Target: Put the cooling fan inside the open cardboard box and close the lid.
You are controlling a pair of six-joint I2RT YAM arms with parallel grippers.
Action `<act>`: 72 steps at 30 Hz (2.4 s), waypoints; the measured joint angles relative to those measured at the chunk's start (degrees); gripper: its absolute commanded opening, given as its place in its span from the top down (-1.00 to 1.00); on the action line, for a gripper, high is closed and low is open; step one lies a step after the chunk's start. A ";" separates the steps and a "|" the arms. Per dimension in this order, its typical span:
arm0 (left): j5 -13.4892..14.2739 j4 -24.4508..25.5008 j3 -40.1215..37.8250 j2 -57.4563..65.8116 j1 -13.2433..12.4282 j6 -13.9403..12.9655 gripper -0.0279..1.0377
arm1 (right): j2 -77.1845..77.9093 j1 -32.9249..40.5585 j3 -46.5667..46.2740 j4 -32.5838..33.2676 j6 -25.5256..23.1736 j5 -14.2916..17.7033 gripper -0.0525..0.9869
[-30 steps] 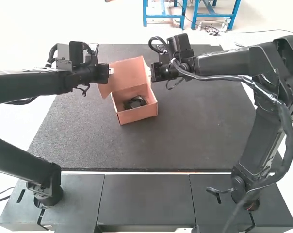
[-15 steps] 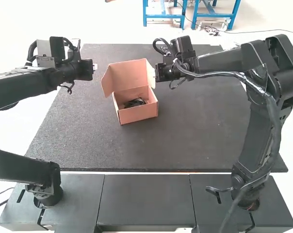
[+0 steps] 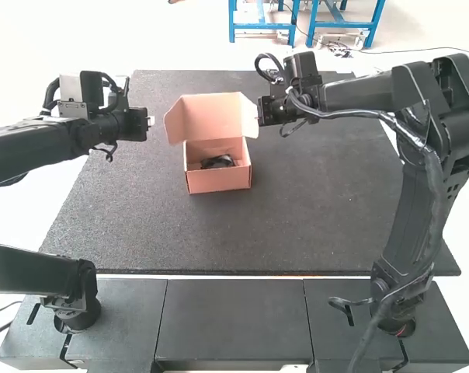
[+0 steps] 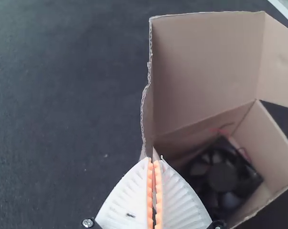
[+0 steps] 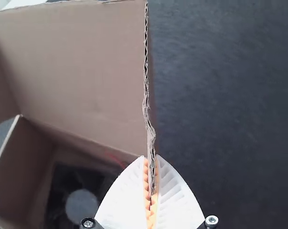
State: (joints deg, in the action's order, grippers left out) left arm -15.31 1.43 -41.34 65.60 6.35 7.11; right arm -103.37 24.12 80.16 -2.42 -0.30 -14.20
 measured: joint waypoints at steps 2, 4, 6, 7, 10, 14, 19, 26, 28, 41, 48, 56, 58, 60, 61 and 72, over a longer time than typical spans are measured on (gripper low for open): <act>0.02 0.02 0.00 -0.52 0.33 0.00 0.78 | 0.00 -0.26 0.02 0.39 0.11 0.00 0.88; 0.02 -0.07 0.02 -1.07 0.98 0.00 0.78 | 0.00 -0.24 -0.04 0.42 0.13 -0.02 0.88; 0.00 -0.39 0.02 -1.57 1.73 0.02 0.78 | 0.15 -0.24 -0.35 0.35 0.11 -0.02 0.88; 0.00 -0.94 0.22 -1.84 2.03 0.02 0.78 | 0.35 -0.24 -0.70 0.35 0.13 -0.02 0.88; -0.11 -2.75 1.29 -2.60 2.40 0.20 0.77 | 1.09 -0.11 -1.99 0.24 0.11 -0.04 0.88; -0.68 -8.63 3.58 -2.67 2.40 1.38 0.75 | 1.73 0.81 -2.84 0.20 0.09 0.00 0.88; -1.42 -14.34 6.71 -1.95 2.40 3.28 0.35 | 1.73 1.44 -3.23 0.13 0.09 0.02 0.88; -2.99 -16.74 7.39 1.18 2.40 5.60 -0.22 | 2.08 1.44 -3.52 0.15 0.07 0.04 0.88; -3.15 -18.67 7.39 2.75 2.58 5.79 -0.22 | 2.05 1.44 -3.54 0.15 0.07 0.02 0.88; -3.39 -24.09 4.63 14.32 3.04 5.84 -0.21 | 2.38 1.42 -4.46 -0.20 0.07 -0.02 0.88; -3.17 -23.54 1.18 14.62 3.39 6.27 0.34 | 2.47 1.42 -4.92 -0.70 0.07 -0.04 0.87; -3.13 -20.09 0.28 15.15 5.81 6.23 0.34 | 2.47 1.42 -4.92 -1.14 0.04 -0.04 0.88; -3.13 -20.02 0.28 15.52 6.29 6.23 0.32 | 2.47 1.42 -4.92 -1.14 0.04 -0.04 0.88; -3.13 -20.09 0.28 15.76 6.58 6.23 0.33 | 2.47 1.42 -4.92 -1.14 0.04 -0.07 0.87; -3.10 -20.15 0.28 15.89 6.69 6.23 0.33 | 2.47 1.42 -4.92 -1.14 0.04 -0.09 0.88; -2.69 -21.73 0.28 18.03 5.44 5.03 0.77 | 2.47 1.42 -5.46 -1.44 0.04 -0.63 0.87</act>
State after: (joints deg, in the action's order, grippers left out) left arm -18.00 -20.29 -41.06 83.64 11.79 12.14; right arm -100.90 25.54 74.70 -3.86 -0.25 -14.83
